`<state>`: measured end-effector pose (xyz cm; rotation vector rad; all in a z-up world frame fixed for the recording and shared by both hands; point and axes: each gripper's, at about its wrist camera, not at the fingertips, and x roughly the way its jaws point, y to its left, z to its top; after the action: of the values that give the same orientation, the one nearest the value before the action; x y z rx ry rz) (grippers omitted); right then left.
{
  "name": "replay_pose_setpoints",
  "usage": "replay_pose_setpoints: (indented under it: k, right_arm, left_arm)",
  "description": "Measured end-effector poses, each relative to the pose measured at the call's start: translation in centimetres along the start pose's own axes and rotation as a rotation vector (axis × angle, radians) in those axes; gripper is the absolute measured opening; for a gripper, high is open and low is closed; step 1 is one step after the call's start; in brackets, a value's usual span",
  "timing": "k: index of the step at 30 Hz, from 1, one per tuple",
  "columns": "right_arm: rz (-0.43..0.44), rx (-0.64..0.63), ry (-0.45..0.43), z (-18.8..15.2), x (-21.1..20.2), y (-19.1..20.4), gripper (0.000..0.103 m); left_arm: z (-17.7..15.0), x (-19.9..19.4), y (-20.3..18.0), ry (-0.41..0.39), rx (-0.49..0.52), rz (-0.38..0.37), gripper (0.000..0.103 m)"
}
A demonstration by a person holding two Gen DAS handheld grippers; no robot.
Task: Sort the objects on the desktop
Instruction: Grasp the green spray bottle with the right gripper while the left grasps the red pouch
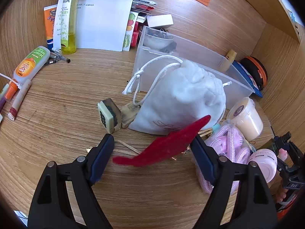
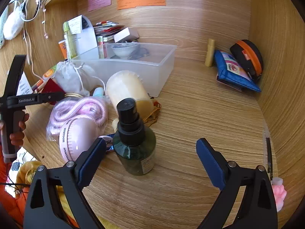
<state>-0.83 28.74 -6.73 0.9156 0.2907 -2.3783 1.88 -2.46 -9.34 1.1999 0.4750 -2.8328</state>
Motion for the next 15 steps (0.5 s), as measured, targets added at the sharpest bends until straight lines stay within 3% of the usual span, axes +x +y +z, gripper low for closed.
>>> replay_pose_setpoints:
  k: [3,6,10,15]
  right_arm:
    - [0.010,-0.007,0.006,0.0,0.3,0.2,0.087]
    - [0.022,-0.007,0.024,-0.1,0.8,0.2,0.076]
    - [0.038,-0.004,0.042,-0.1,1.3,0.2,0.064]
    - [0.050,-0.008,0.045,-0.2,1.3,0.2,0.047]
  left_arm:
    - [-0.1,0.1,-0.1,-0.003,-0.005,-0.003,0.078]
    - [-0.1,0.0,-0.3,-0.007,0.006,-0.004,0.064]
    - [-0.4,-0.2,-0.9,-0.021,0.035,0.010,0.060]
    - [-0.7,-0.5,-1.3,-0.033,0.050,0.010,0.046]
